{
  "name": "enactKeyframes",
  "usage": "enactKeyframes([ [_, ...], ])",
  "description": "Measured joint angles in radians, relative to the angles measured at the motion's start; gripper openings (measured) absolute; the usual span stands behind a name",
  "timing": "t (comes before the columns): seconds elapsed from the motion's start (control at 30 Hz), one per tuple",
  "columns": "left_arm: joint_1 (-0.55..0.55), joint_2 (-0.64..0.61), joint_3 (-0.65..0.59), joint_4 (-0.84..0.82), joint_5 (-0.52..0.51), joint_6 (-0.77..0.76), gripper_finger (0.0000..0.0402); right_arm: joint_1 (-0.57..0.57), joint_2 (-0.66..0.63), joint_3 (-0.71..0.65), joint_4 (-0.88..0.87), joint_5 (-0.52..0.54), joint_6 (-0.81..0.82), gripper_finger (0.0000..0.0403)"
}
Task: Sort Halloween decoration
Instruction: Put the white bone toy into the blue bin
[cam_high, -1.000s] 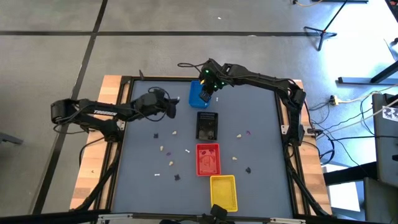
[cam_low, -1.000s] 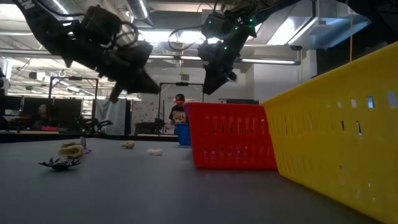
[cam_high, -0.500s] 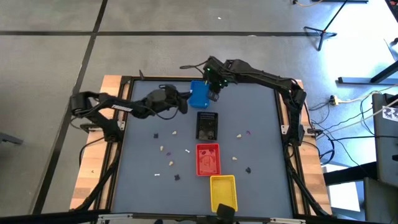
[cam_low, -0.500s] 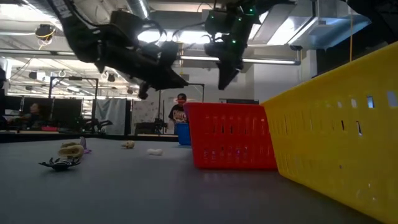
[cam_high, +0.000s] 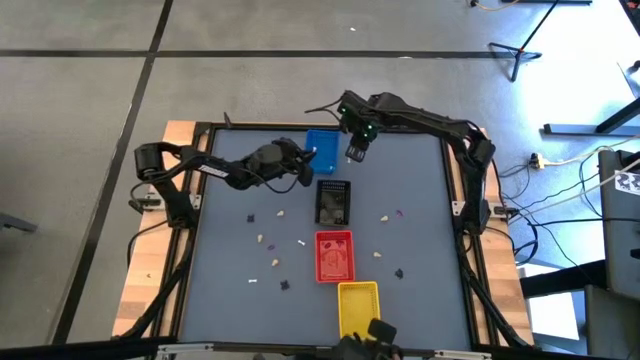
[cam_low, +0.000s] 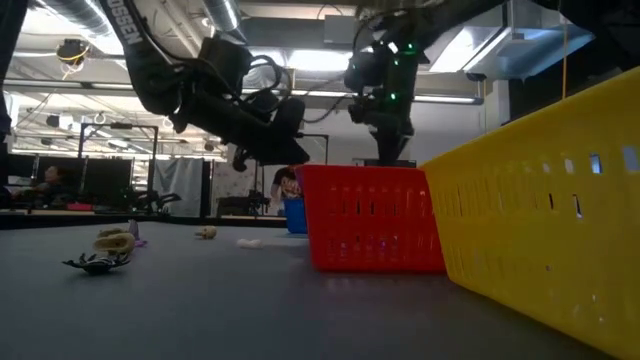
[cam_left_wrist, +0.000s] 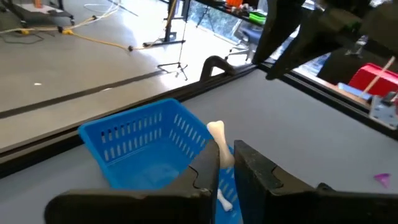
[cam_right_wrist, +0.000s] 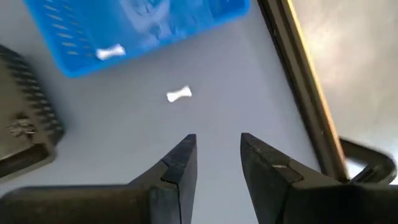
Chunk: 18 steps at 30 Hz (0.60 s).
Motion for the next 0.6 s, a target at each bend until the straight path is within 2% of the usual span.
enactKeyframes([
  [0.4, 0.0, 0.001, 0.0, -0.004, -0.021, 0.001, 0.0089, -0.024, 0.001, -0.152, 0.167, -0.009, 0.13, 0.0122],
  [0.6, 0.0, 0.001, 0.0, -0.004, -0.021, 0.0, 0.0102, -0.009, 0.001, -0.224, 0.26, -0.036, 0.138, 0.0122],
])
